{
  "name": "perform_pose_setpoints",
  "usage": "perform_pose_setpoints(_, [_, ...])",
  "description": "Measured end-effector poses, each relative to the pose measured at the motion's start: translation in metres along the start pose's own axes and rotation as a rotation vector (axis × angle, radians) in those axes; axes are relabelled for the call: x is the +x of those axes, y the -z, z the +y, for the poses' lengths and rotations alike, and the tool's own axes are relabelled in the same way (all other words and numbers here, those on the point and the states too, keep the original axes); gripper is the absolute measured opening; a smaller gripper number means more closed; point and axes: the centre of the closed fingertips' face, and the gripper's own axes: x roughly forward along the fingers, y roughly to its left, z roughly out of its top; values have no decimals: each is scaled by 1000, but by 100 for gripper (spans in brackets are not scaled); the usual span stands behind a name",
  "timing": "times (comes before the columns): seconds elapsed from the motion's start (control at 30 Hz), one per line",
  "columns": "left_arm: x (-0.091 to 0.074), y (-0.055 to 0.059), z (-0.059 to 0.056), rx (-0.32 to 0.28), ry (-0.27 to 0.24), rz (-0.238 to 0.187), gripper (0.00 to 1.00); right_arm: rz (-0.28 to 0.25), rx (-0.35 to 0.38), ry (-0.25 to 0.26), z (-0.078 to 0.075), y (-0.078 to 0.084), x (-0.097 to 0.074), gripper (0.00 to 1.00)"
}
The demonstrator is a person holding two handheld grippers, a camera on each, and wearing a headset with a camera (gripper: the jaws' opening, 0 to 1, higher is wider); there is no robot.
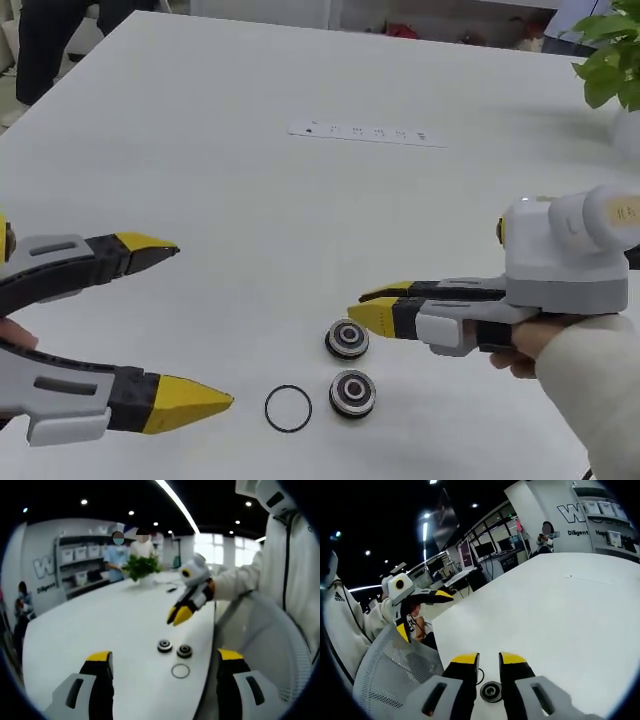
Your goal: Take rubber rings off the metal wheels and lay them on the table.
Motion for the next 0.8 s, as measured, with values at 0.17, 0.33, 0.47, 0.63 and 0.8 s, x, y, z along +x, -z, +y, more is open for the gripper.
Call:
perform_pose_setpoints(0.17, [2,-12,3,4,2,-24,86,29,-17,3,-6,8,-6,13])
perform_pose_setpoints(0.33, [9,-18,2,35,17,-16,85,13,-24,12,-10,4,-8,14])
perform_pose_setpoints(0.47, [15,-28,2,54,33,-30,85,58,-74,5,-14,13,-7,14])
perform_pose_setpoints(0.63, [25,-39,0,81,54,-48,84,131,-132,-22,-15,32,-4,14])
perform_pose_setpoints(0.8, [35,-48,-2,105,80,-64,84,162,-133,-35,-18,42,-4,14])
